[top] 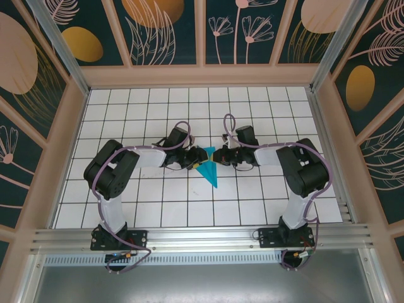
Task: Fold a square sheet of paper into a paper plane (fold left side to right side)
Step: Fourth fold the wing at the center of the table.
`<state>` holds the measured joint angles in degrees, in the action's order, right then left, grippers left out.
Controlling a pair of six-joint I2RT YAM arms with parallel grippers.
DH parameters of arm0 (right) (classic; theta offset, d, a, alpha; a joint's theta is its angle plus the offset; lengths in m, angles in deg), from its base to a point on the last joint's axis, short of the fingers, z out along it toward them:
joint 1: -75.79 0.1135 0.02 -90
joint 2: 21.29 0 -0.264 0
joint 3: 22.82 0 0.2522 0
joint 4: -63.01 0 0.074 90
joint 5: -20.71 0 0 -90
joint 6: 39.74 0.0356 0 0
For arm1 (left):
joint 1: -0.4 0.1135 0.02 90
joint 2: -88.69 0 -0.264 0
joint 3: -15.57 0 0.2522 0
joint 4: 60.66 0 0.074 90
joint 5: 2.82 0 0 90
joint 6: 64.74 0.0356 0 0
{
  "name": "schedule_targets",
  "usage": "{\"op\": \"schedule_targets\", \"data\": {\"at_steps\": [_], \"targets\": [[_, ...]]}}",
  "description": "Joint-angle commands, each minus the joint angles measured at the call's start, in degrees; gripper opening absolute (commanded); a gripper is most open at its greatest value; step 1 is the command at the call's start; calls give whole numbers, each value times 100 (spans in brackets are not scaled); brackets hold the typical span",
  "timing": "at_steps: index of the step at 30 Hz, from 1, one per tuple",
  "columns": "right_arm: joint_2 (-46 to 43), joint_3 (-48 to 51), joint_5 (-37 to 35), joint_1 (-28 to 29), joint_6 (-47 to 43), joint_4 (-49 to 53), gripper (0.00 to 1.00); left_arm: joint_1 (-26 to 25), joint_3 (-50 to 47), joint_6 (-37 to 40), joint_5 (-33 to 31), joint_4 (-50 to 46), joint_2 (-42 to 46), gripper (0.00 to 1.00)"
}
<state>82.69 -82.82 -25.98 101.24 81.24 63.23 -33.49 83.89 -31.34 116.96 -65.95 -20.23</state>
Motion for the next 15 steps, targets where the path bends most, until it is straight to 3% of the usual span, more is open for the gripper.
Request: {"op": "schedule_targets", "data": {"at_steps": [1, 15], "targets": [[-86, 56, -113, -75, -176, 172, 5, -34, -103, 186, -289, -346, -144, 45], [-25, 68, -357, -181, -320, 299, 5, -38, -154, 170, -293, -311, -124, 45]]}}
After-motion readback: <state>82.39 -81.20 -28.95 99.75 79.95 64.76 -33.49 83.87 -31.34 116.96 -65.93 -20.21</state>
